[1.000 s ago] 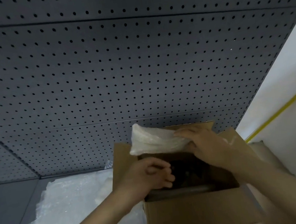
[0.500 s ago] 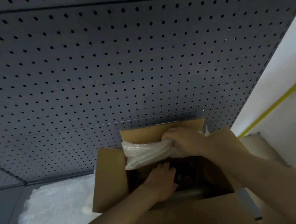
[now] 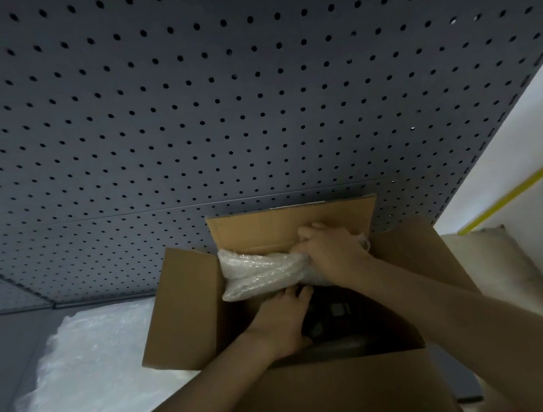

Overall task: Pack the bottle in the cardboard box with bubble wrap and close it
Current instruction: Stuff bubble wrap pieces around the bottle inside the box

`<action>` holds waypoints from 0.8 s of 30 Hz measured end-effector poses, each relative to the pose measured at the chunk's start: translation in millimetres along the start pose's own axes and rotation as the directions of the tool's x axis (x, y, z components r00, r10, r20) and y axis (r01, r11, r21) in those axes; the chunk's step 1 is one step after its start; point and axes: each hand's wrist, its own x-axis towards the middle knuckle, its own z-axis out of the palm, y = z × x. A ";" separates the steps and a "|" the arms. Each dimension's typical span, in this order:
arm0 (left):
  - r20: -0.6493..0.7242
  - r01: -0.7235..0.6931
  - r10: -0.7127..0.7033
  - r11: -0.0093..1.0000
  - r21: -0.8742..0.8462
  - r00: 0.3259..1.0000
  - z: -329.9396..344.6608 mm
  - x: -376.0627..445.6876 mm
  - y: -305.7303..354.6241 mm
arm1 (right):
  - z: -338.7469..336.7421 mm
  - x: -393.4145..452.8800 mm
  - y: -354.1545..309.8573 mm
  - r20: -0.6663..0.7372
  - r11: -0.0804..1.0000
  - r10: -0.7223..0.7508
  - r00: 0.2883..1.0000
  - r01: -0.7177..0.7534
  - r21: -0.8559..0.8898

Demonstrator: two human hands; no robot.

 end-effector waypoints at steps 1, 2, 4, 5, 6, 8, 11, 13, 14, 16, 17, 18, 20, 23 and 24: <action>-0.009 -0.007 0.007 1.000 -0.003 1.000 -4.8 -3.5 1.7 | 5.6 1.0 -0.9 0.016 1.000 -0.012 1.000 0.012 -0.021; -0.040 -0.020 0.020 1.000 0.006 0.999 -10.6 -7.4 3.4 | 10.2 1.6 -1.2 0.027 0.999 -0.021 0.999 0.022 -0.030; -0.180 -0.035 0.040 0.999 0.034 0.983 -24.6 -15.7 5.3 | 16.5 0.7 -3.6 0.060 0.999 -0.021 0.998 0.022 -0.026; -0.274 -0.033 0.043 0.999 0.041 0.961 -31.1 -19.1 2.5 | 16.7 0.3 -4.0 0.068 0.998 -0.037 0.997 0.040 -0.041; -0.347 -0.022 0.040 0.998 0.058 0.937 -37.1 -22.0 -3.0 | 15.0 -0.8 -4.3 0.064 0.998 -0.044 0.997 0.047 -0.041; -0.365 0.045 0.012 0.988 0.148 0.931 -45.6 -24.6 -19.6 | 6.5 -6.7 -0.8 0.022 0.997 -0.071 0.997 0.071 -0.025; -0.220 0.130 -0.075 0.961 0.244 0.973 -50.1 -22.1 -44.5 | -8.5 -17.8 9.8 0.029 0.999 -0.041 0.999 0.042 -0.021; -0.188 0.116 -0.068 0.960 0.255 0.980 -50.6 -18.9 -52.0 | -14.4 -27.7 16.4 0.068 0.997 -0.015 0.998 0.020 -0.069; -0.185 0.094 -0.046 0.961 0.262 0.982 -50.2 -16.6 -54.1 | -15.1 -31.4 18.6 0.089 0.996 -0.009 0.996 0.016 -0.083; -0.148 0.062 -0.020 0.957 0.283 0.989 -48.3 -9.0 -59.4 | -10.0 -31.3 22.7 0.139 0.998 0.009 0.990 0.000 -0.067; -0.119 0.065 -0.032 0.957 0.283 0.992 -47.5 -3.7 -63.0 | -5.3 -27.7 24.9 0.163 0.999 0.024 0.986 -0.018 -0.041; -0.085 0.080 -0.059 0.959 0.272 0.995 -46.8 1.5 -66.8 | -0.7 -22.6 26.7 0.180 0.999 0.042 0.983 -0.040 -0.012; -0.019 0.103 -0.102 0.969 0.225 0.995 -46.3 11.2 -71.8 | 9.2 -12.5 30.3 0.200 0.997 0.072 0.977 -0.078 0.020; 0.051 0.091 -0.100 0.983 0.161 0.994 -49.7 21.6 -71.2 | 21.2 -3.0 35.4 0.228 0.993 0.090 0.969 -0.104 0.050; 0.067 0.094 -0.106 0.983 0.157 0.992 -50.5 24.4 -70.2 | 24.9 -1.1 36.6 0.239 0.992 0.091 0.967 -0.110 0.067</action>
